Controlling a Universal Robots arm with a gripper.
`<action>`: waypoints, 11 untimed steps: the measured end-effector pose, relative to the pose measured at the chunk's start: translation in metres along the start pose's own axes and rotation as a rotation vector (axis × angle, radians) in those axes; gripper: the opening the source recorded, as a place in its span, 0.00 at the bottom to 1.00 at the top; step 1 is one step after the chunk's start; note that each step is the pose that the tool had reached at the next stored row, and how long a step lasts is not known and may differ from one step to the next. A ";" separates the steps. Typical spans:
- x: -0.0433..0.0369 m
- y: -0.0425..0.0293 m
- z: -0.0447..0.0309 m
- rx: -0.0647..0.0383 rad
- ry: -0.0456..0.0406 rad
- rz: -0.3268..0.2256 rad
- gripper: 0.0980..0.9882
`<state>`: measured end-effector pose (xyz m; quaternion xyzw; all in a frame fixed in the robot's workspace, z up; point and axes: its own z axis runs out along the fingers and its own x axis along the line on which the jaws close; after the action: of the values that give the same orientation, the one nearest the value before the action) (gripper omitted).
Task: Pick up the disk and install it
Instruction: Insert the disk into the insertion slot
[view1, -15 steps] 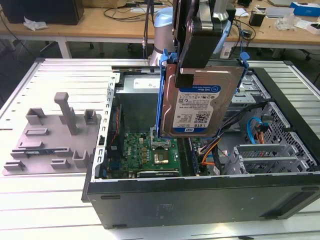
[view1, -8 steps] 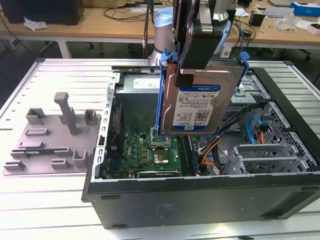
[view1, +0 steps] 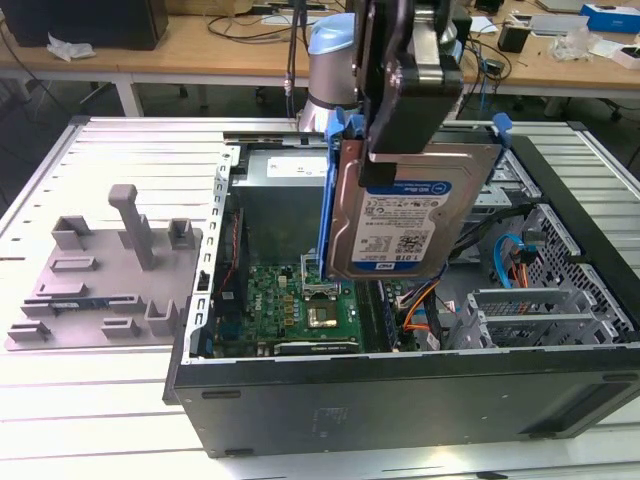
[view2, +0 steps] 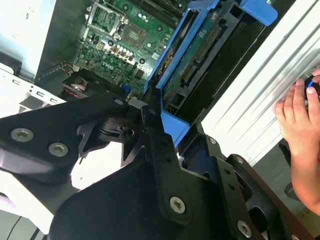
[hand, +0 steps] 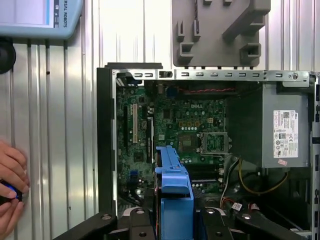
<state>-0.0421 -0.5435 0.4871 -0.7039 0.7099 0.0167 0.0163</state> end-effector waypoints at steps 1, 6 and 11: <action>0.0006 -0.0042 -0.0001 0.000 0.0001 0.000 0.30; 0.0015 -0.0177 -0.0001 0.000 -0.0001 0.000 0.30; 0.0017 -0.0285 -0.0001 0.000 0.0000 0.000 0.30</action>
<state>-0.0137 -0.5454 0.4872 -0.7040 0.7098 0.0167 0.0163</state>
